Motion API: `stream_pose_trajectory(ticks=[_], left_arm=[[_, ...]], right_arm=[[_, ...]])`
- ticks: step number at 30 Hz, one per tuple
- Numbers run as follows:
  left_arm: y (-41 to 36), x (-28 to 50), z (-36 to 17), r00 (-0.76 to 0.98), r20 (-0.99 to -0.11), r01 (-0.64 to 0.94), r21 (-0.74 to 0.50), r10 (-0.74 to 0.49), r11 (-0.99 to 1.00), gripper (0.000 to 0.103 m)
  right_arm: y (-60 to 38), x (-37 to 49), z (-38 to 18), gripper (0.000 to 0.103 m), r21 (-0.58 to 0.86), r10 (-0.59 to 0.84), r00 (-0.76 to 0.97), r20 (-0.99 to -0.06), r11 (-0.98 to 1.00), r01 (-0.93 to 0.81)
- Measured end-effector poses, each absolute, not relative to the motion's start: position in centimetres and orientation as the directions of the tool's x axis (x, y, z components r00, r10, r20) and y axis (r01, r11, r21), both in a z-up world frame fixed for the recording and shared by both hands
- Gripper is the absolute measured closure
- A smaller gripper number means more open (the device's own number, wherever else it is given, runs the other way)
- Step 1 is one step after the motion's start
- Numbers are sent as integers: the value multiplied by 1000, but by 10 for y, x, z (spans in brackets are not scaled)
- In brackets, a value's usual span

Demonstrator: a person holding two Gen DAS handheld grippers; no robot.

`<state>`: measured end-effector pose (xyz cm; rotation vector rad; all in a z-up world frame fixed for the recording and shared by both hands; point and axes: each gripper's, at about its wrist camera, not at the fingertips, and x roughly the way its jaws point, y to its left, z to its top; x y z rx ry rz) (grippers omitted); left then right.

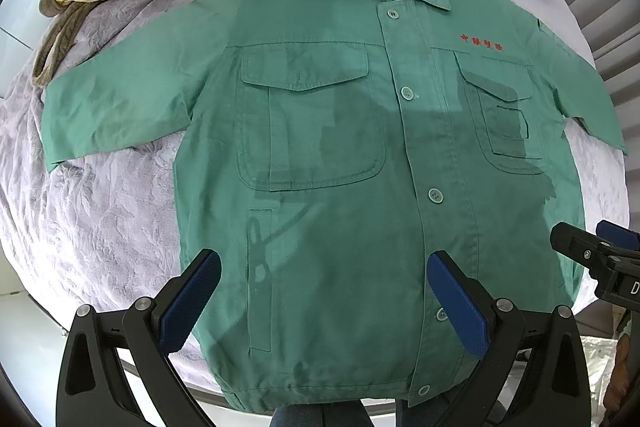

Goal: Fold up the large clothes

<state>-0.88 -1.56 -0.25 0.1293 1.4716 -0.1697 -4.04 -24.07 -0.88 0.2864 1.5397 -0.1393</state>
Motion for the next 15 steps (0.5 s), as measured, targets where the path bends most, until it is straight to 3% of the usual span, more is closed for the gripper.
stream_pose_trajectory(ticks=[9,15], left_arm=[[-17,-9,-3,90,-995,192,-16,-34,981,0],[-17,-9,-3,90,-995,193,-18,-36,981,0]], right_arm=[[-241,-41,-11,0,103,98,34,-995,958,269],[-241,-40,-11,0,197,205,-2,-979,942,273]])
